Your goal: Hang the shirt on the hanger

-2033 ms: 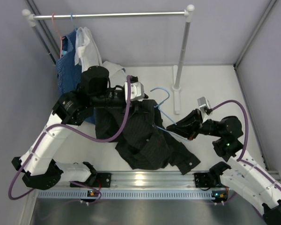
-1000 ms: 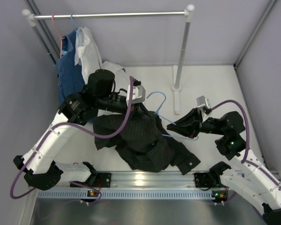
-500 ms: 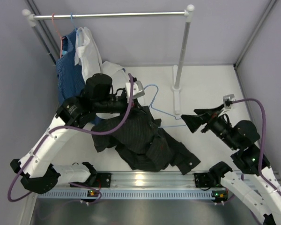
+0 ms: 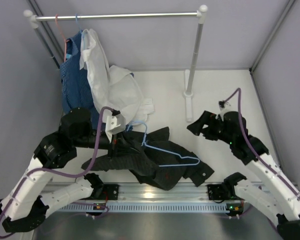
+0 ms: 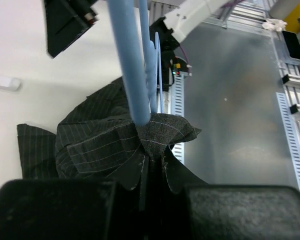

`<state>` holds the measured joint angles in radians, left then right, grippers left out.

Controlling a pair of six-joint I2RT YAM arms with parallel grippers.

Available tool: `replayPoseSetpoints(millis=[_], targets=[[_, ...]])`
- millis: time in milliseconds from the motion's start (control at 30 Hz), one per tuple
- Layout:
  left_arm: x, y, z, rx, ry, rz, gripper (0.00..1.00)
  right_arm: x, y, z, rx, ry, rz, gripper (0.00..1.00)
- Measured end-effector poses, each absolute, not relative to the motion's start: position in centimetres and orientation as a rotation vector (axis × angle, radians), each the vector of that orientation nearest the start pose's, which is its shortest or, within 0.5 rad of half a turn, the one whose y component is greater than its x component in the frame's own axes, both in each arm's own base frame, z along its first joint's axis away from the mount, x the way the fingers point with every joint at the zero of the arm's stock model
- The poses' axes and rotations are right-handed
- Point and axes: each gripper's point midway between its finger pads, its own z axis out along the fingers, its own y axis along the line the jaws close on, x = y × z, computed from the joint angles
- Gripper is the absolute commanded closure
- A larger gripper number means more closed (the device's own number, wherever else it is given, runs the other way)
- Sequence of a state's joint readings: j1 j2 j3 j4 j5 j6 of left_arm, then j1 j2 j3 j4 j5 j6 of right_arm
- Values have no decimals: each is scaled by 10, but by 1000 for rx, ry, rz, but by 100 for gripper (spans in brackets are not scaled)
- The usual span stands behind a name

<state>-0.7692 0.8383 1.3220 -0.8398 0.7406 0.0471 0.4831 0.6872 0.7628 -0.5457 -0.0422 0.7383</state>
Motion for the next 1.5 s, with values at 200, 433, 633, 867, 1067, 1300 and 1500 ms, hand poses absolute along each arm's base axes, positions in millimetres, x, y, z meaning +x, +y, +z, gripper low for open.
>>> replayPoseSetpoints(millis=[200,433,633,867,1067,1300,1500], targets=[[35,-215,356,1288,1536,-1295,100,198,221,191,-167,2262,1224,20],[28,-212,340,1343,1511,-1306,100,134,288,208,-731,2140,1620,16],[27,-214,340,1365,1492,-1314,100,90,322,216,-1004,1999,1808,17],[35,-223,331,1373,1555,-1333,100,74,347,204,-1113,1956,1841,29],[40,-225,330,1366,1570,-1319,100,83,353,183,-1116,1988,1734,48],[45,-225,333,1351,1566,-1281,100,84,348,172,-1140,2004,1673,55],[49,-224,338,1350,1541,-1242,100,73,334,149,-1124,2080,1676,70]])
